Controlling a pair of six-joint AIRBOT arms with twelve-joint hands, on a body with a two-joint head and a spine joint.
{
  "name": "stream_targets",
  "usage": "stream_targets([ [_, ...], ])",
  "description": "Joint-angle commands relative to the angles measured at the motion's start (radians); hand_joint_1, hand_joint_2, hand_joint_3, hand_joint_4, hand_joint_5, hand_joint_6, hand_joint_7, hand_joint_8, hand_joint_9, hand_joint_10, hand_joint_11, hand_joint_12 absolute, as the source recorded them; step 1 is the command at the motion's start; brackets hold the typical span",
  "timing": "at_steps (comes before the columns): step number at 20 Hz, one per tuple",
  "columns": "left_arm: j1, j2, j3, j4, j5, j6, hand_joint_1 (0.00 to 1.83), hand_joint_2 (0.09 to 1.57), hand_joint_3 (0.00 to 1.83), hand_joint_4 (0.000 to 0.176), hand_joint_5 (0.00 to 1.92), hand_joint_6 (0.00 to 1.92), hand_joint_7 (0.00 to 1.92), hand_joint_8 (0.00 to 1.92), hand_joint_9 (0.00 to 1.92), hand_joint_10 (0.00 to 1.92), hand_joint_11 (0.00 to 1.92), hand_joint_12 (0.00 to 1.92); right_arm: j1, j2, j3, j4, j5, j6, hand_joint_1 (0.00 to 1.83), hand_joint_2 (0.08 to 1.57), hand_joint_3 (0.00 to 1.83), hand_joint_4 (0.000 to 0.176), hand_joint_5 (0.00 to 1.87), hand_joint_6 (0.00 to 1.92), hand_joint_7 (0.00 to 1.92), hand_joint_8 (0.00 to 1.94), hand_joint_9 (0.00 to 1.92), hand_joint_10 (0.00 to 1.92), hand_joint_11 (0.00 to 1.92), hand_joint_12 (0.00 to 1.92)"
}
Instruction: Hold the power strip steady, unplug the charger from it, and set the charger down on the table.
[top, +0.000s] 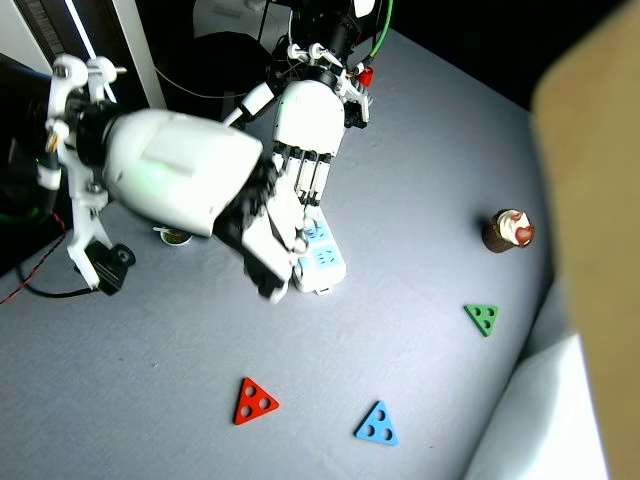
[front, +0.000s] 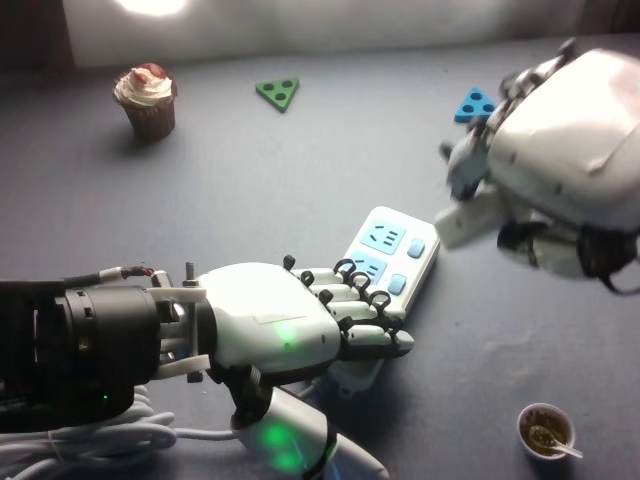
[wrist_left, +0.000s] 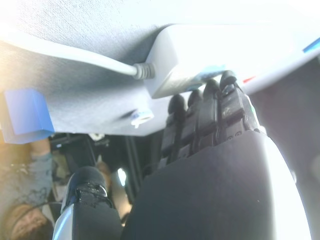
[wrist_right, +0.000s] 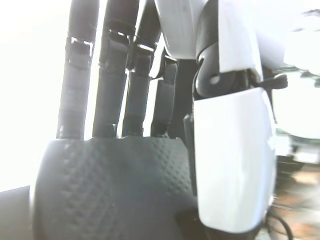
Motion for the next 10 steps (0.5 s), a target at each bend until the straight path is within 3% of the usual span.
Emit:
stream_targets([
  [1, 0.002, -0.006, -0.005, -0.003, -0.015, -0.012, 0.01, 0.99, 0.00, 0.000, 0.14, 0.00, 0.12, 0.00, 0.08, 0.00, 0.05, 0.01, 0.002, 0.019, 0.006, -0.055, -0.097, -0.024, 1.25, 1.06, 0.00, 0.026, 1.10, 0.75, 1.16, 0.73, 1.27, 0.00, 0.84, 0.79],
  [2, 0.002, -0.006, -0.005, -0.003, -0.015, -0.012, 0.00, 0.99, 0.00, 0.000, 0.13, 0.00, 0.11, 0.00, 0.06, 0.00, 0.04, 0.00, -0.005, 0.018, 0.011, -0.075, -0.095, -0.028, 1.37, 1.05, 0.00, 0.000, 1.09, 0.72, 1.21, 0.55, 1.09, 0.83, 0.84, 0.80],
  [3, 0.002, -0.006, -0.005, -0.003, -0.015, -0.012, 0.00, 0.99, 0.00, 0.000, 0.13, 0.00, 0.10, 0.00, 0.06, 0.00, 0.04, 0.00, -0.011, 0.015, 0.021, -0.091, -0.088, -0.032, 1.39, 1.05, 0.00, 0.000, 1.08, 0.72, 1.16, 0.62, 1.02, 1.03, 0.83, 0.82],
  [6, 0.001, -0.006, -0.005, -0.003, -0.015, -0.012, 0.00, 0.99, 0.00, 0.000, 0.11, 0.00, 0.09, 0.00, 0.05, 0.00, 0.03, 0.00, -0.020, 0.000, 0.048, -0.112, -0.055, -0.092, 1.38, 1.08, 0.00, 0.000, 0.99, 0.88, 1.10, 0.75, 0.94, 1.16, 0.78, 0.91],
  [10, -0.003, -0.006, -0.004, -0.003, -0.014, -0.012, 0.00, 1.00, 0.00, 0.000, 0.11, 0.00, 0.09, 0.00, 0.05, 0.00, 0.04, 0.00, -0.031, -0.030, 0.089, -0.127, -0.016, -0.146, 1.38, 1.09, 0.00, 0.000, 0.97, 0.90, 1.10, 0.74, 0.93, 1.17, 0.78, 0.93],
])
